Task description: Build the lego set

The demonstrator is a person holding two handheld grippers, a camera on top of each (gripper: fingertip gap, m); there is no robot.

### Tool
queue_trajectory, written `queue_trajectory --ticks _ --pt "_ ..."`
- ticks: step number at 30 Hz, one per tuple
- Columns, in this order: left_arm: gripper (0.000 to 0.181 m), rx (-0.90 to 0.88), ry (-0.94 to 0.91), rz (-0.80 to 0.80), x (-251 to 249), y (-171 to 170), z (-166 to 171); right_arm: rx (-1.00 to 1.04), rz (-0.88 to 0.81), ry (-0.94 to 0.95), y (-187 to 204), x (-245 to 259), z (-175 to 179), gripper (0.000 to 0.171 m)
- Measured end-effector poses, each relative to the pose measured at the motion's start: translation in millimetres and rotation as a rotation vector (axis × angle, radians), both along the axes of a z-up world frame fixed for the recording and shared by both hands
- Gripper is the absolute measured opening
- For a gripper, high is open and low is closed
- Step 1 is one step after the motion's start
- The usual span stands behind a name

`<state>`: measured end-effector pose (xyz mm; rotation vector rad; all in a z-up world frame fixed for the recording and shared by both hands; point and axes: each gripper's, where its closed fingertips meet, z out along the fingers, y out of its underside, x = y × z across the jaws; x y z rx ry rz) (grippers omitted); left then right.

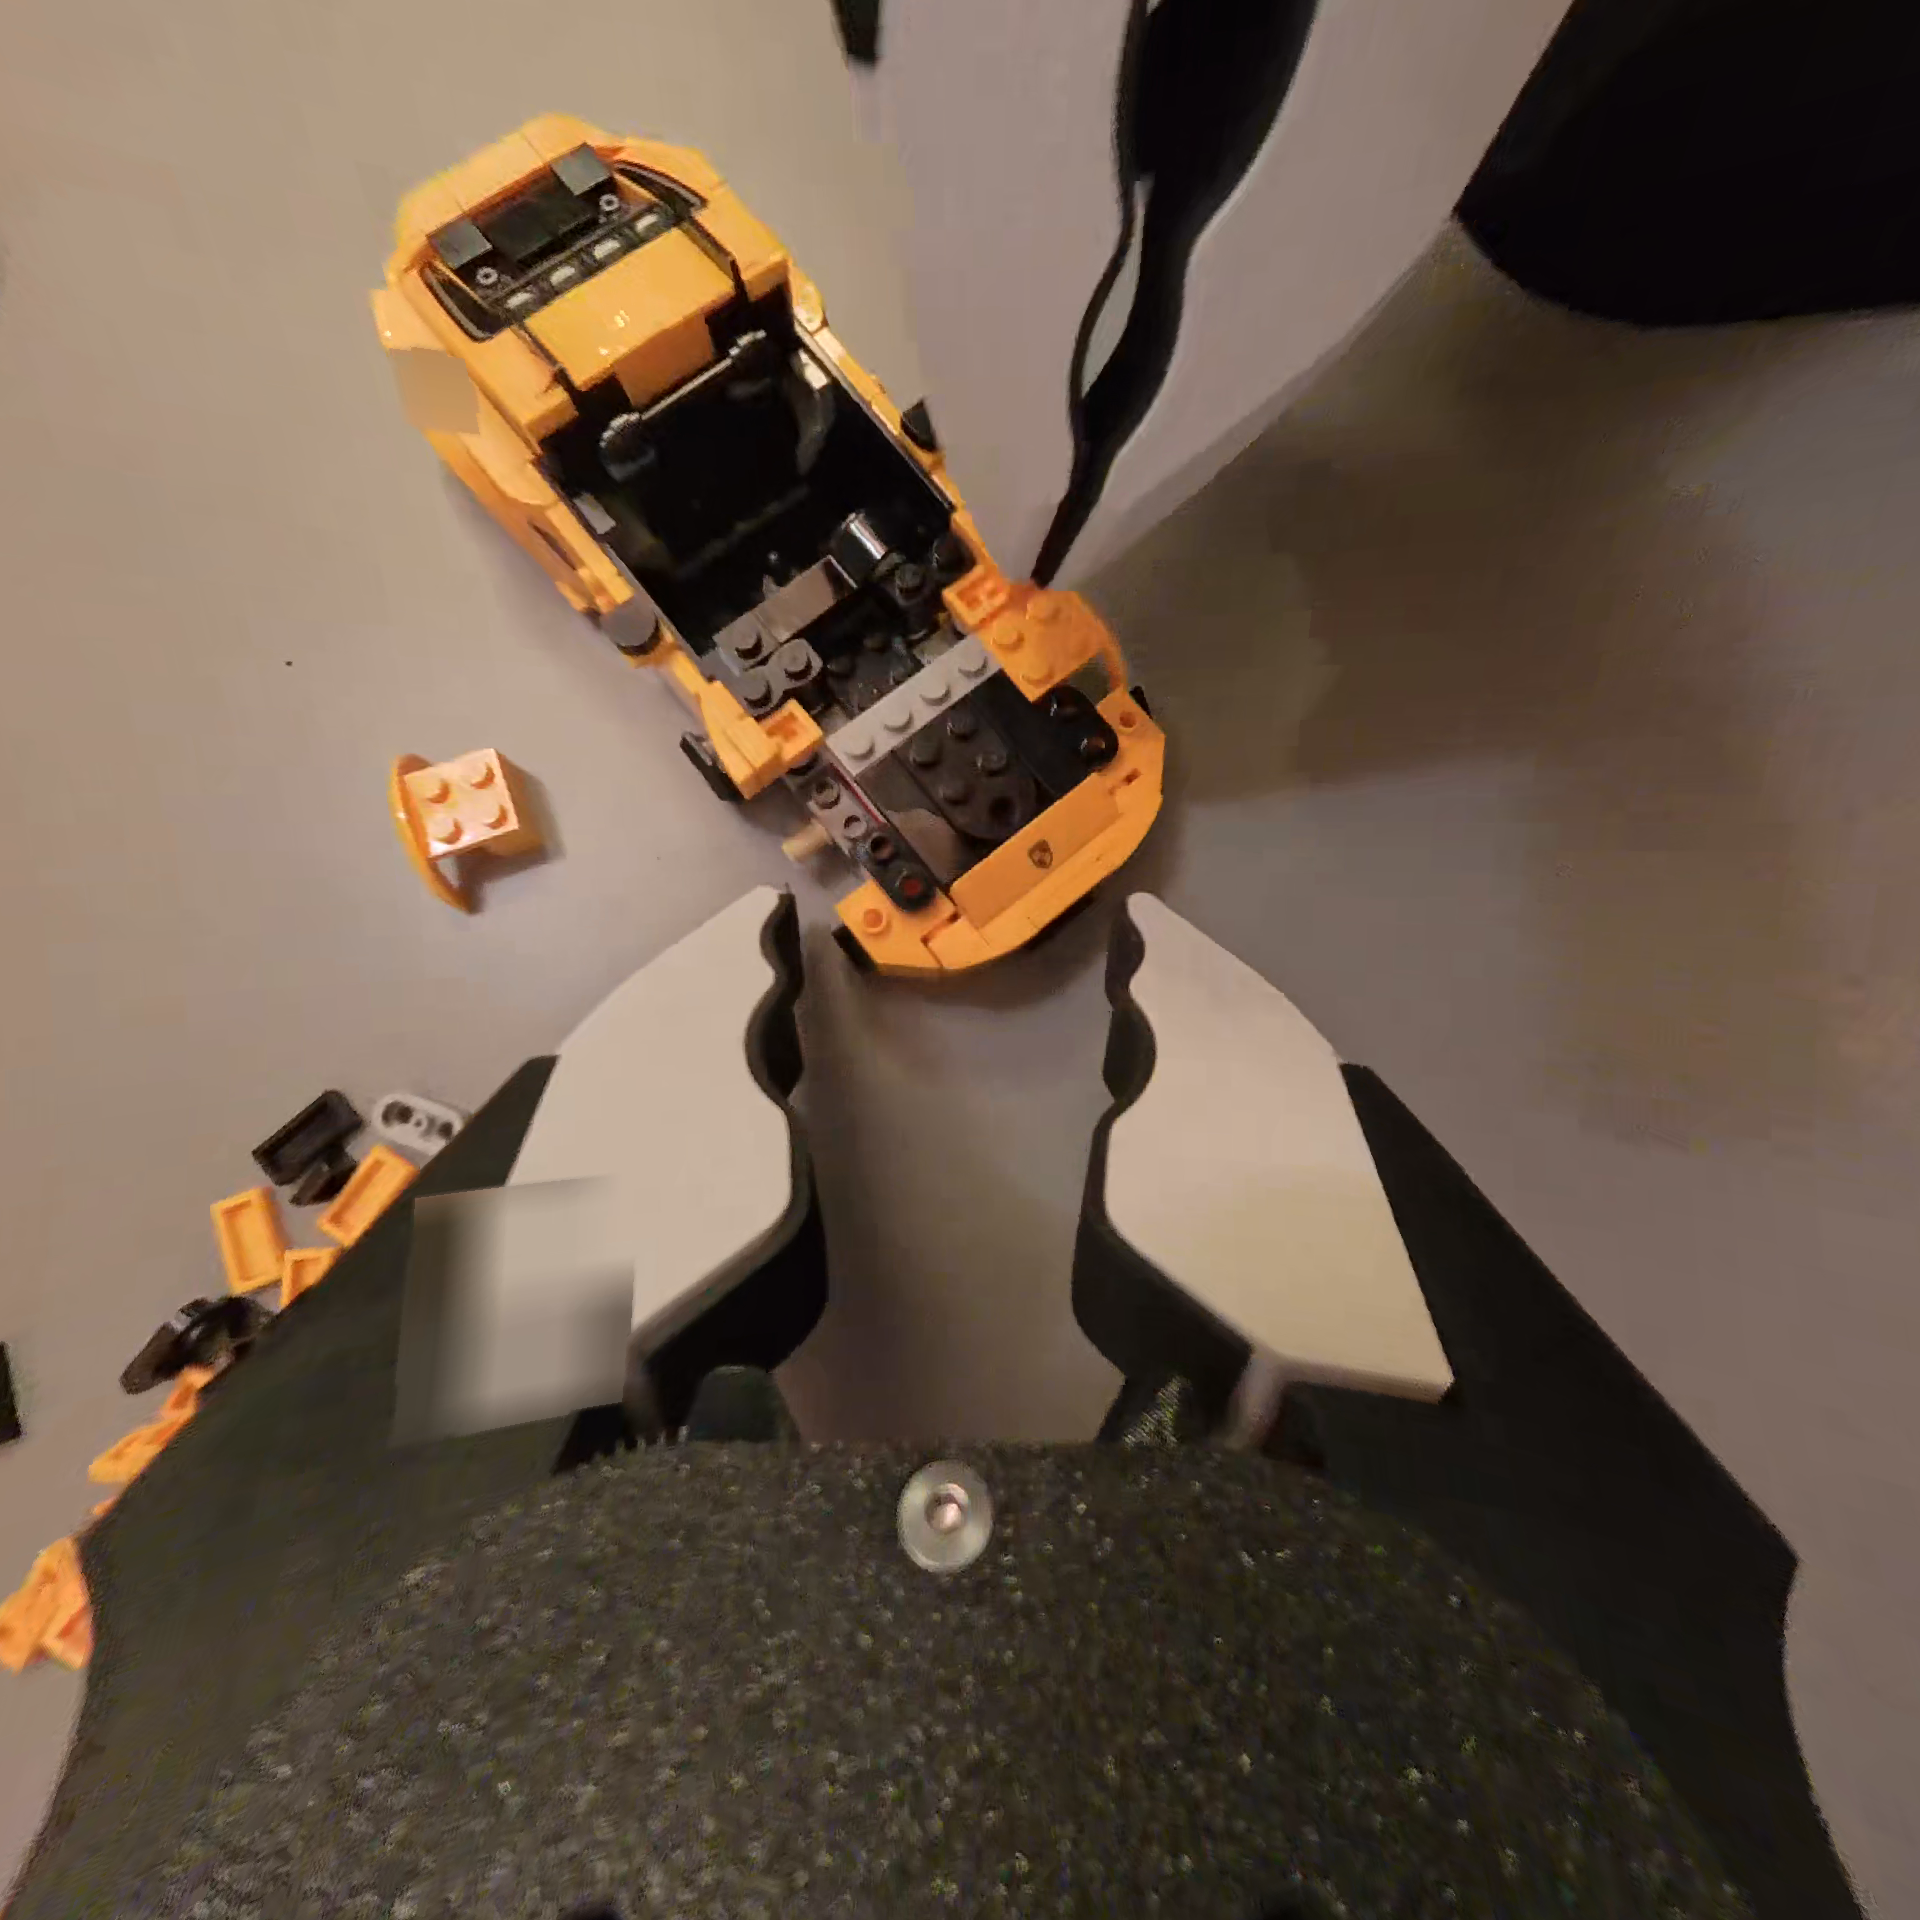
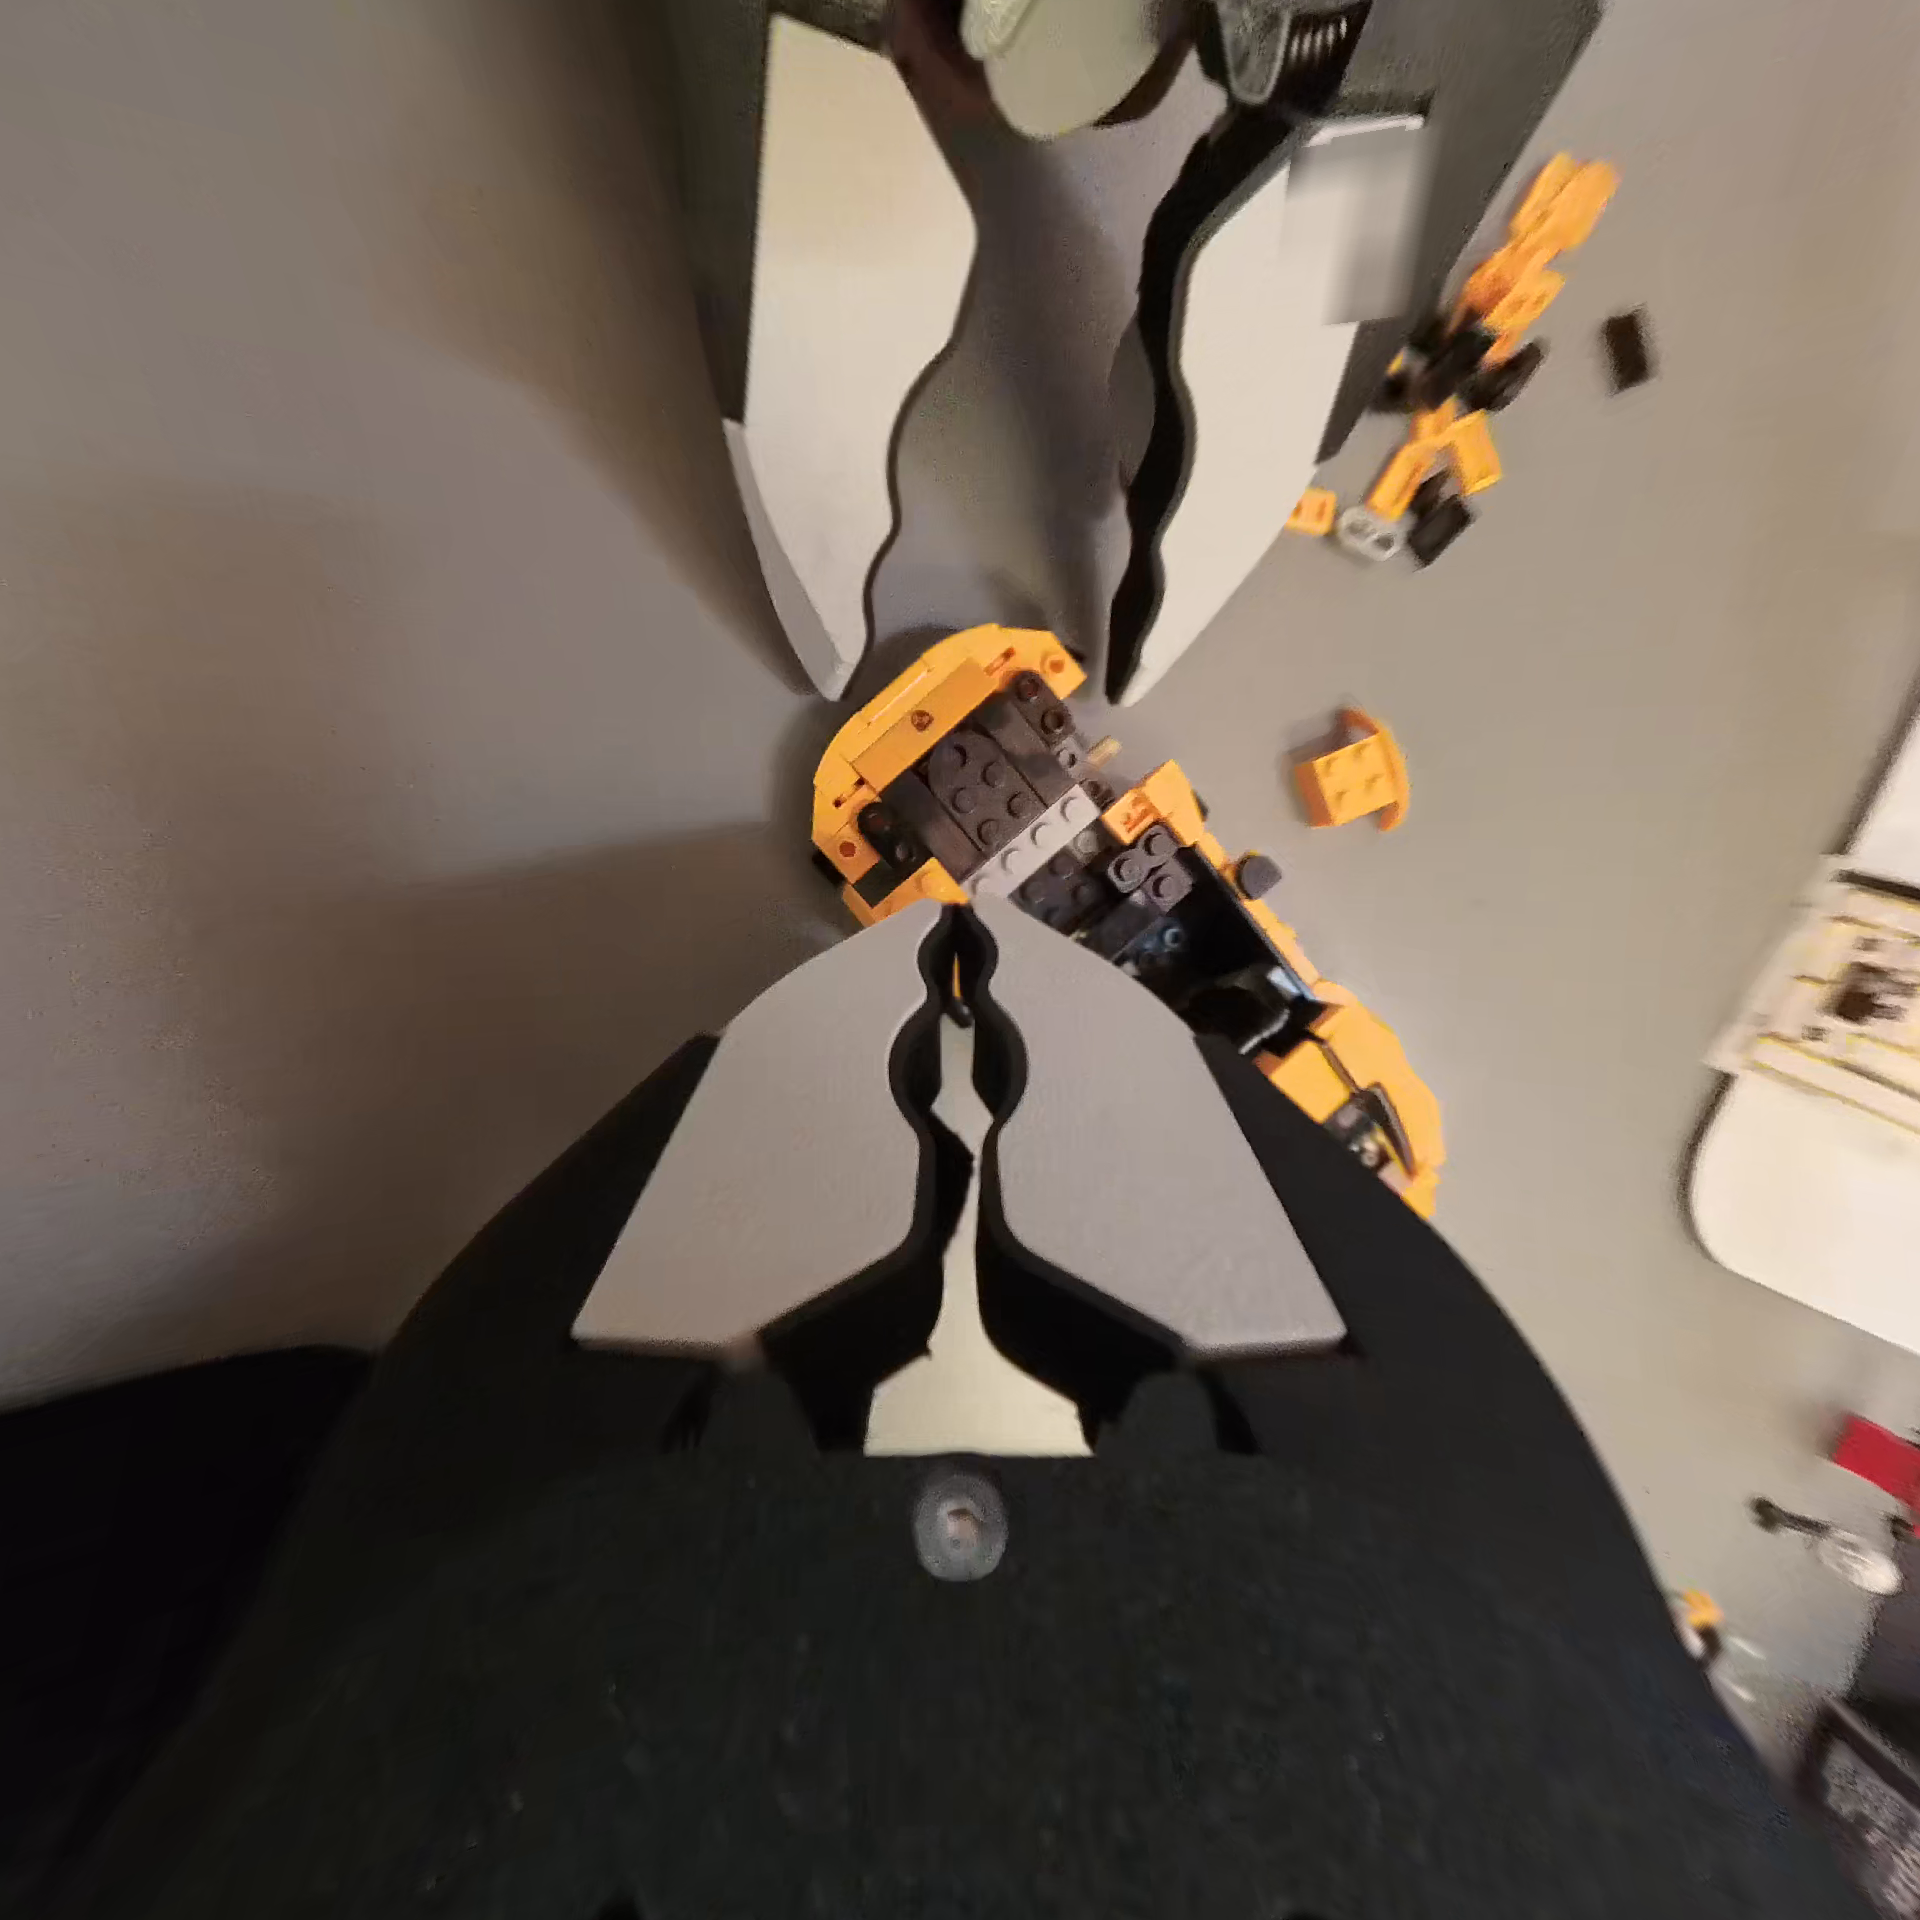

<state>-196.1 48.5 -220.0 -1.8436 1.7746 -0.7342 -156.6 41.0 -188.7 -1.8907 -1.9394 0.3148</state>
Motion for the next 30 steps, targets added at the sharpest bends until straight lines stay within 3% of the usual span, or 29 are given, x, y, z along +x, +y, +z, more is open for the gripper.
queue_trajectory --ticks 8,30 --pt "0.049 0.025 -0.037 -0.02 5 -1 -6 -0.124 -0.002 -0.155 -4 -3 -17 0.0" --pt "0.046 0.054 -0.072 -0.033 6 -2 -6 -0.187 -0.011 -0.227 -3 -5 -18 0.0"
